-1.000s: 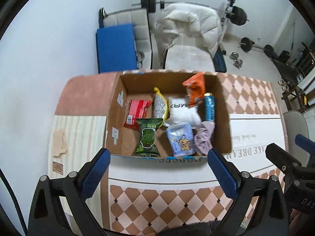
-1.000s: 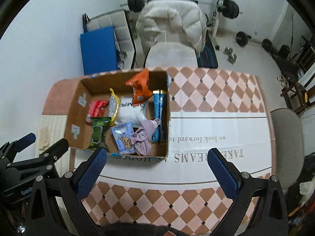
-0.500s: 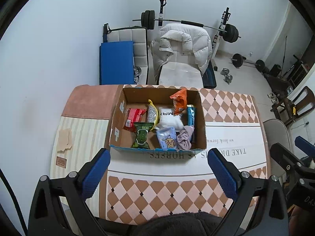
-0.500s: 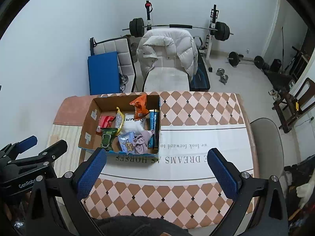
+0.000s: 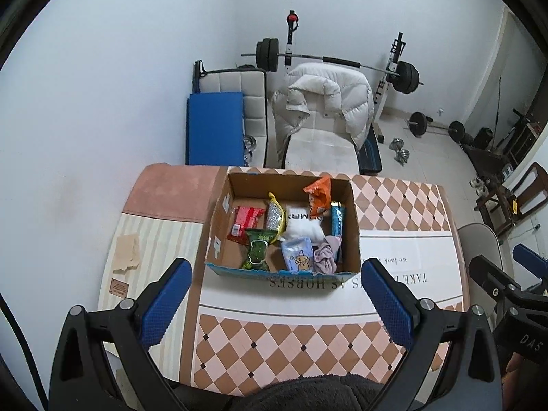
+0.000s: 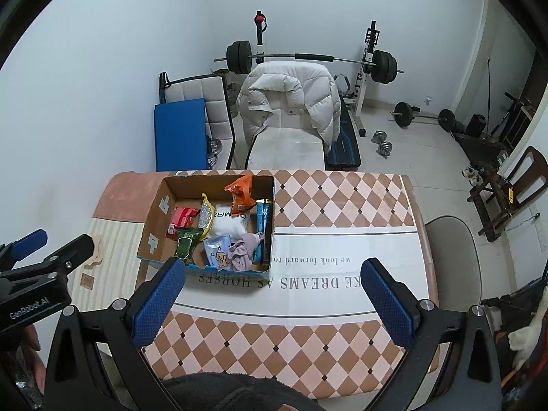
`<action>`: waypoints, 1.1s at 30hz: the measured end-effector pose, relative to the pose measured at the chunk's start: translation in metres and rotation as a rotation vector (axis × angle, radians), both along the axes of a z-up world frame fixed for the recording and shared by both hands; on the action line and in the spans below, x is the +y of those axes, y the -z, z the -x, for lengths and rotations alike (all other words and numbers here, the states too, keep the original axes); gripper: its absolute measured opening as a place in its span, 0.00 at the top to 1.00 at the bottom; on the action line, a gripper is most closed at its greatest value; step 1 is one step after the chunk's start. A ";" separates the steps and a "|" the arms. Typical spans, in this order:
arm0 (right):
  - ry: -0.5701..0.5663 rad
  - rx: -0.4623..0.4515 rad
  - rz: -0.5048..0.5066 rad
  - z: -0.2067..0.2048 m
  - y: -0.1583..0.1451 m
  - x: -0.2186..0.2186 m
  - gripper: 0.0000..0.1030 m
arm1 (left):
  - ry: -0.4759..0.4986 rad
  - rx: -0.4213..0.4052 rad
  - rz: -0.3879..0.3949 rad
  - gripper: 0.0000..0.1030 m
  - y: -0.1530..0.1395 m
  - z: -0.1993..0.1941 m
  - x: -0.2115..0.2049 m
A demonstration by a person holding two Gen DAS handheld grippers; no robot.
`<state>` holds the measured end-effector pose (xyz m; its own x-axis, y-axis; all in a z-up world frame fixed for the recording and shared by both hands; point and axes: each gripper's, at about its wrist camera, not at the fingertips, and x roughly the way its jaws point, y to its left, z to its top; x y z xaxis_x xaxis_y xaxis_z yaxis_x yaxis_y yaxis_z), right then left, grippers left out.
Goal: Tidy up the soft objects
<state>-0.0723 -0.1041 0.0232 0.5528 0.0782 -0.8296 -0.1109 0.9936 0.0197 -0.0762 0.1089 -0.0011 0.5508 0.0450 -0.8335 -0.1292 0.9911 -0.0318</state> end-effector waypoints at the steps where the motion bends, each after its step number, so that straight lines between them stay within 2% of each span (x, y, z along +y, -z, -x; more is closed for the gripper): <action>1: 0.002 -0.001 -0.002 -0.002 0.002 0.000 0.00 | -0.003 -0.001 0.000 0.02 0.001 -0.001 0.000; 11: 0.031 -0.026 0.087 -0.012 0.012 0.006 0.00 | -0.010 -0.014 -0.028 0.02 0.007 -0.008 -0.001; 33: 0.043 -0.016 0.073 -0.012 0.011 0.000 0.00 | -0.007 -0.004 -0.033 0.02 0.013 -0.009 0.003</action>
<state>-0.0603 -0.1038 0.0127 0.5679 -0.0062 -0.8231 -0.0679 0.9962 -0.0543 -0.0668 0.1120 -0.0140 0.5539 0.0765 -0.8291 -0.1358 0.9907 0.0006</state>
